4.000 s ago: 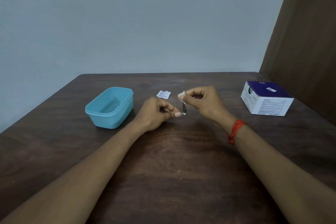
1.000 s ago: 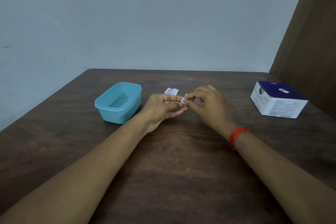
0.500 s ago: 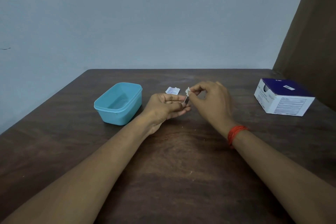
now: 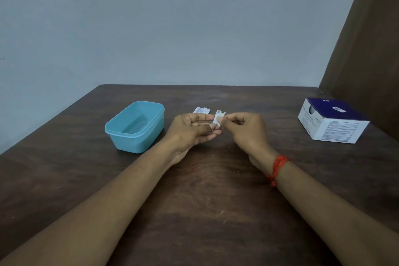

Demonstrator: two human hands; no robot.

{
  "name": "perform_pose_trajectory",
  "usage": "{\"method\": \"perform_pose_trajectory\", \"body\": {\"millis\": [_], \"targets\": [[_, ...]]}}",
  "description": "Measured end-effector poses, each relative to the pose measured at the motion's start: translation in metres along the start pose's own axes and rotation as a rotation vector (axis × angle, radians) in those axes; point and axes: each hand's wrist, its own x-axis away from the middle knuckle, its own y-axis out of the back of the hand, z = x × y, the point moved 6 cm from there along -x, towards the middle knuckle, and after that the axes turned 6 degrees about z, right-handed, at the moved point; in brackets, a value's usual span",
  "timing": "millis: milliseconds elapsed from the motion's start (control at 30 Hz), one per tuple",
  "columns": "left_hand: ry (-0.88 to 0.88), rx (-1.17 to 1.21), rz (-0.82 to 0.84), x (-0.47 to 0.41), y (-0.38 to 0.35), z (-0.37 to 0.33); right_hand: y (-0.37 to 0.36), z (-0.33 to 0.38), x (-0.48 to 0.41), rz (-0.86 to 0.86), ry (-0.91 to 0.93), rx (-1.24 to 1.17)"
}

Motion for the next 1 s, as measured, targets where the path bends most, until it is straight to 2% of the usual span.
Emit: {"method": "perform_pose_trajectory", "body": {"millis": [133,233,300,467,633,700,800,867,1000], "targets": [[0.017,-0.02,0.013,0.0,-0.001,0.0,0.0,-0.008,-0.002,-0.006,-0.048,-0.082],[0.032,-0.017,0.025,0.0,0.001,-0.001,0.003,-0.007,-0.006,-0.027,-0.009,-0.082],[0.041,-0.023,0.025,-0.001,0.002,-0.003,0.006,0.0,-0.009,-0.029,0.076,0.009],[0.067,-0.021,0.034,0.0,0.001,-0.004,0.018,0.023,-0.011,-0.036,0.401,0.416],[0.082,-0.051,0.069,0.001,0.0,-0.002,0.022,0.032,-0.012,0.025,0.499,0.529],[0.075,-0.063,0.064,0.002,0.0,-0.002,0.023,0.029,-0.012,0.047,0.441,0.475],[0.055,-0.067,0.038,0.003,0.0,-0.003,0.014,0.012,-0.014,0.145,0.228,0.369],[0.044,-0.06,0.027,0.003,0.001,-0.003,0.005,0.006,-0.01,0.194,0.165,0.337],[0.042,-0.067,0.02,0.003,0.0,-0.004,0.013,0.008,-0.013,0.111,0.096,0.15]]}}
